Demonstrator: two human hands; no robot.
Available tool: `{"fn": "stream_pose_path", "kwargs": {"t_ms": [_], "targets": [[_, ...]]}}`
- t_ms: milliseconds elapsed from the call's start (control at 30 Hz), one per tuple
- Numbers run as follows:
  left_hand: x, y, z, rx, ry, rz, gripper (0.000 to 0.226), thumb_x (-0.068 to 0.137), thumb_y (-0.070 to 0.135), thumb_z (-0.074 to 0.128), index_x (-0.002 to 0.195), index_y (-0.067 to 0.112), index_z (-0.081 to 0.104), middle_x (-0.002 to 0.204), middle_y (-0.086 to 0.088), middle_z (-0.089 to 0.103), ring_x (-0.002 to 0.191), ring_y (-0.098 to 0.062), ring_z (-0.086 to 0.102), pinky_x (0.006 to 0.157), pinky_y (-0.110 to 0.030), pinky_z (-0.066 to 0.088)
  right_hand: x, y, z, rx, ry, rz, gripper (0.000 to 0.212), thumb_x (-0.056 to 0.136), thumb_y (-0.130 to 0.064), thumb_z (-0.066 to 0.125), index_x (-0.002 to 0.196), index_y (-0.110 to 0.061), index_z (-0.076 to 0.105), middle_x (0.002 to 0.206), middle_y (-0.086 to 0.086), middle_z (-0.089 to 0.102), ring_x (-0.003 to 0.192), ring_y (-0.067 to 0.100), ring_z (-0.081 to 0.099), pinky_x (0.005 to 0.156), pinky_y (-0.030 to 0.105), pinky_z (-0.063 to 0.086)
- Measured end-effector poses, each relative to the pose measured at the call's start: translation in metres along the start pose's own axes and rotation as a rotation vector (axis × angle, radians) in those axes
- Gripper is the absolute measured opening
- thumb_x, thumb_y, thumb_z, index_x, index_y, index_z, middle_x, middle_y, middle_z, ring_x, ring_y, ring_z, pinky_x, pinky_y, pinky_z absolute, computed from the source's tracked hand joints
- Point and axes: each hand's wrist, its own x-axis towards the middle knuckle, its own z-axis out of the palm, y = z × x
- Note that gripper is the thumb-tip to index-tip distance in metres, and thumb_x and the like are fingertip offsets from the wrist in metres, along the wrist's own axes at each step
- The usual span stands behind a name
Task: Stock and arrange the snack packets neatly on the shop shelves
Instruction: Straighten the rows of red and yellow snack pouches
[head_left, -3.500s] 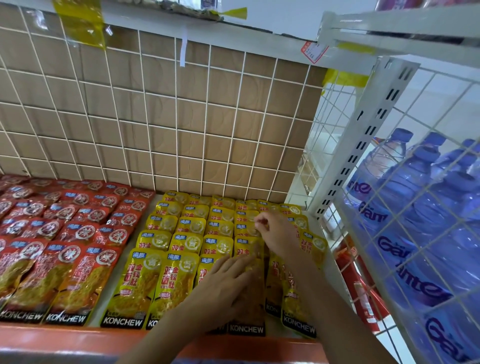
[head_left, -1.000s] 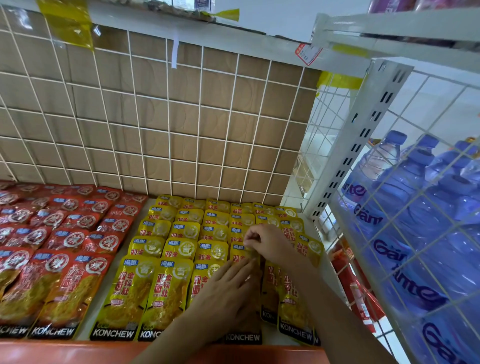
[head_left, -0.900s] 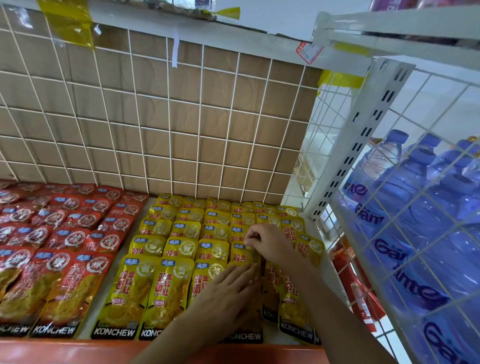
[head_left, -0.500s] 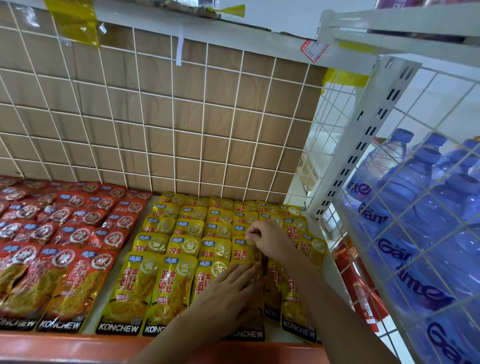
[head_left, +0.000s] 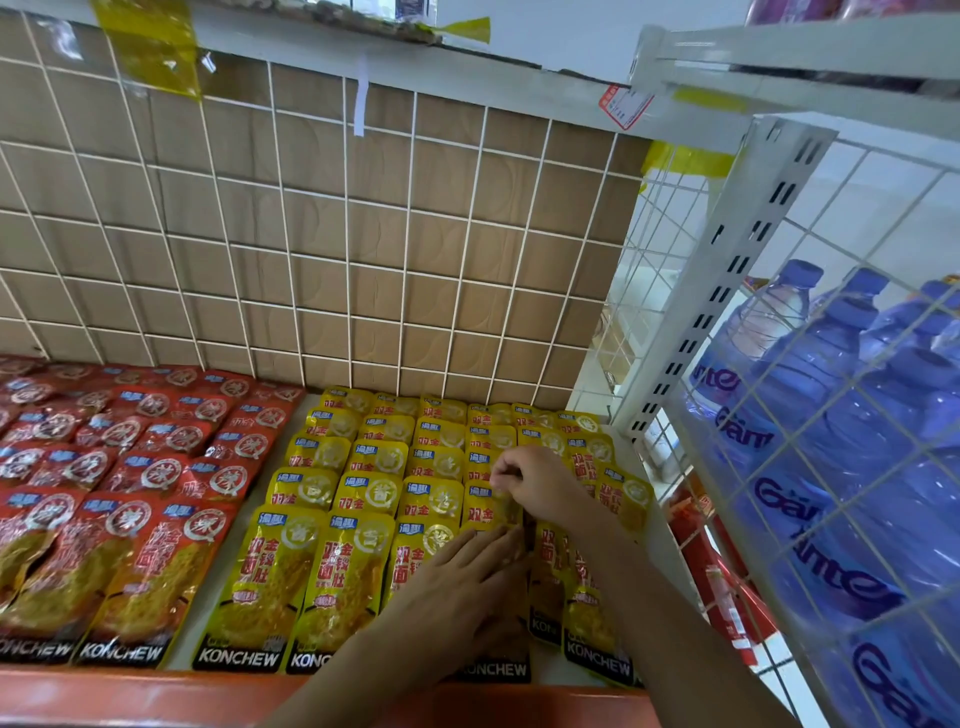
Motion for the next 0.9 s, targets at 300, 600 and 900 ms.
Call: {"fn": "stream_pose_path", "kwargs": {"t_ms": [300,600,900], "targets": [[0.001,0.001,-0.004,-0.077,-0.088,-0.013,0.056,0.089,0.058,0.034,0.134,0.028,0.05,0.138,0.005,0.051,0.128,-0.009,0.046,0.107,-0.03,0.035,-0.002,-0.002,-0.002,0.004,-0.011,-0.02,0.009,0.087,-0.016,0.062,0.082,-0.01,0.067,0.087,0.0,0.068,0.066,-0.005,0.049,0.058,0.008,0.033],[0.02,-0.006,-0.024,-0.228,0.005,-0.13,0.046,0.08,0.044,0.04,0.123,0.031,0.051,0.126,0.012,0.057,0.117,-0.006,0.046,0.09,-0.022,0.049,-0.037,0.009,-0.014,0.051,0.389,0.129,0.012,0.089,-0.022,0.056,0.1,-0.019,0.061,0.094,-0.006,0.061,0.088,0.01,0.057,0.074,0.023,0.046],[0.066,-0.02,-0.021,-0.163,-0.32,-0.399,0.065,0.099,0.051,0.02,0.151,0.018,-0.002,0.158,-0.006,-0.009,0.144,-0.02,-0.013,0.115,-0.035,-0.008,-0.097,0.011,-0.001,-0.21,0.338,0.435,0.056,0.09,-0.05,0.046,0.138,-0.026,0.032,0.145,0.0,0.034,0.131,0.02,0.033,0.103,0.037,0.03]]}}
